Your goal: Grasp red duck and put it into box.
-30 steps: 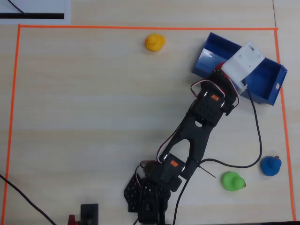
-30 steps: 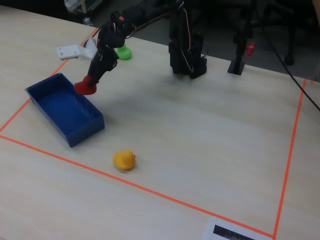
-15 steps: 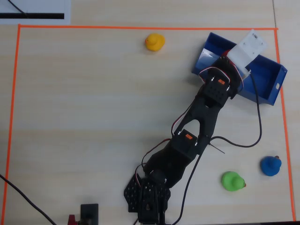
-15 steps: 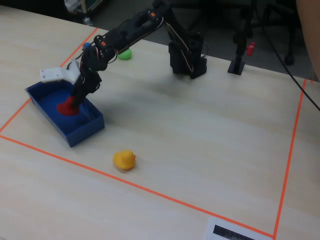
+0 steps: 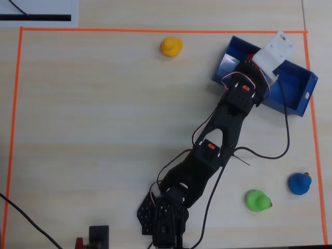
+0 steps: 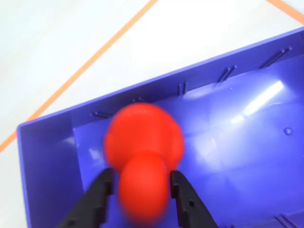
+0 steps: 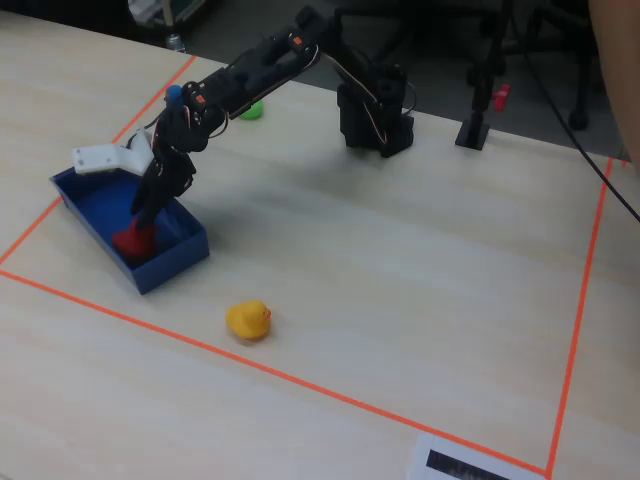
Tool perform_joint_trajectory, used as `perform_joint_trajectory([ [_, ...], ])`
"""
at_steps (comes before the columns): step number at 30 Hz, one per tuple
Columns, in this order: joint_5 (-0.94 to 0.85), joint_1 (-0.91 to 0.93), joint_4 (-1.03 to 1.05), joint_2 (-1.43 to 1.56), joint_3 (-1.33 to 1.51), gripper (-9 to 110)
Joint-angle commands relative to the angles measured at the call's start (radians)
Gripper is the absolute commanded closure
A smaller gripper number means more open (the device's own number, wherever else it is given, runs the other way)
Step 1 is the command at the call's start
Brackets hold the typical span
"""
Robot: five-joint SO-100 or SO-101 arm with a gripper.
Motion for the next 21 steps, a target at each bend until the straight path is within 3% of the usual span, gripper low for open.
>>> perform_joint_trajectory([
  [1, -0.006, 0.015, -0.006, 0.031, -0.06, 81],
  [6, 0.032, 0.028, 0.029, 0.067, -0.055, 80],
  [11, 0.325, 0.043, 0.055, 0.173, -0.092, 98],
  [15, 0.431, 0.017, 0.146, 0.31, -0.067, 101],
  [18, 0.4, -0.034, 0.259, 0.462, 0.037, 101],
  [21, 0.21, -0.115, 0.446, 0.652, 0.222, 101],
])
